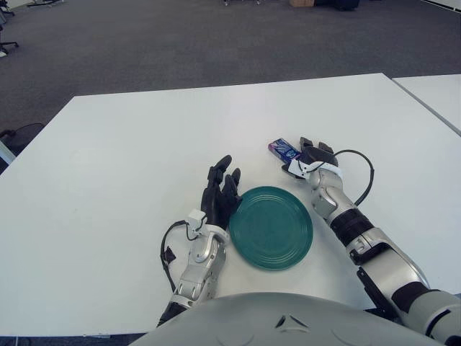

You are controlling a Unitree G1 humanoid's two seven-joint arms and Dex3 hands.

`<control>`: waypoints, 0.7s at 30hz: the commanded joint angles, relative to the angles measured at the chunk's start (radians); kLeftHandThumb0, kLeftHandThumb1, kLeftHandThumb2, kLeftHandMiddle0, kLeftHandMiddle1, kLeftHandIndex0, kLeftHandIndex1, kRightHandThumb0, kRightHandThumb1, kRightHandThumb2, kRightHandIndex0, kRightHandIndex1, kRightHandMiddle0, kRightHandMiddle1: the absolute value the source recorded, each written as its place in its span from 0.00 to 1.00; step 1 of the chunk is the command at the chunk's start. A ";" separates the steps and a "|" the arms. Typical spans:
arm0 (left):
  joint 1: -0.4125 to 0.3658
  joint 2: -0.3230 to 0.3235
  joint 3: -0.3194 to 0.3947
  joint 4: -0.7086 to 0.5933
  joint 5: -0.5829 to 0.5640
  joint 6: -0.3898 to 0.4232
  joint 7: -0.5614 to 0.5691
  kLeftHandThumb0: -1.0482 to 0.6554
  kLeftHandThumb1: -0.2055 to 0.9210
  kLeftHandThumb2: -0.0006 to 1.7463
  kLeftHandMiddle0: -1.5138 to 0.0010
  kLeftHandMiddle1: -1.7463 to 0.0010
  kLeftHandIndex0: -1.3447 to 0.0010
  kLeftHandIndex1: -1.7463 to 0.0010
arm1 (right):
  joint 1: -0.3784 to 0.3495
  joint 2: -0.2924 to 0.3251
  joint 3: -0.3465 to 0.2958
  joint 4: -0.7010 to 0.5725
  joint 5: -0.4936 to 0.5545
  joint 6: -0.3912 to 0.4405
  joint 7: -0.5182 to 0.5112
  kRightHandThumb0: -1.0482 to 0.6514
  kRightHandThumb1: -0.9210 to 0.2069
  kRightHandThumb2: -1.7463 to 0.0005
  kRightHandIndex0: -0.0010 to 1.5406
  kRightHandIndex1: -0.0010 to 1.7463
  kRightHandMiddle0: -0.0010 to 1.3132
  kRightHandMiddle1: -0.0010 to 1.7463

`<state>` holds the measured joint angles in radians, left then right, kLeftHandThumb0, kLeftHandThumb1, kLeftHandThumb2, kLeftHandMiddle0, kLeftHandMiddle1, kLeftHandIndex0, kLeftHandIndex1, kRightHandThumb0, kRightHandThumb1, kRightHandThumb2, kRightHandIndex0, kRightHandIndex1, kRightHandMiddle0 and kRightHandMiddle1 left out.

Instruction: Put the gum into the plate.

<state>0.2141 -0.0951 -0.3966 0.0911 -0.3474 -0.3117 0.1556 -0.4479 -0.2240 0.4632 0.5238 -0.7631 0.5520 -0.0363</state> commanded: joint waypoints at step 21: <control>0.069 -0.158 -0.075 -0.108 -0.035 0.017 0.058 0.19 1.00 0.47 0.69 0.99 0.96 0.54 | 0.072 -0.029 0.003 -0.002 0.015 -0.059 -0.027 0.23 0.00 0.61 0.16 0.90 0.19 0.99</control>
<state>0.2380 -0.0882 -0.4371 0.0066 -0.3691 -0.3044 0.1940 -0.4285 -0.2611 0.4587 0.5145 -0.7739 0.4912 -0.1166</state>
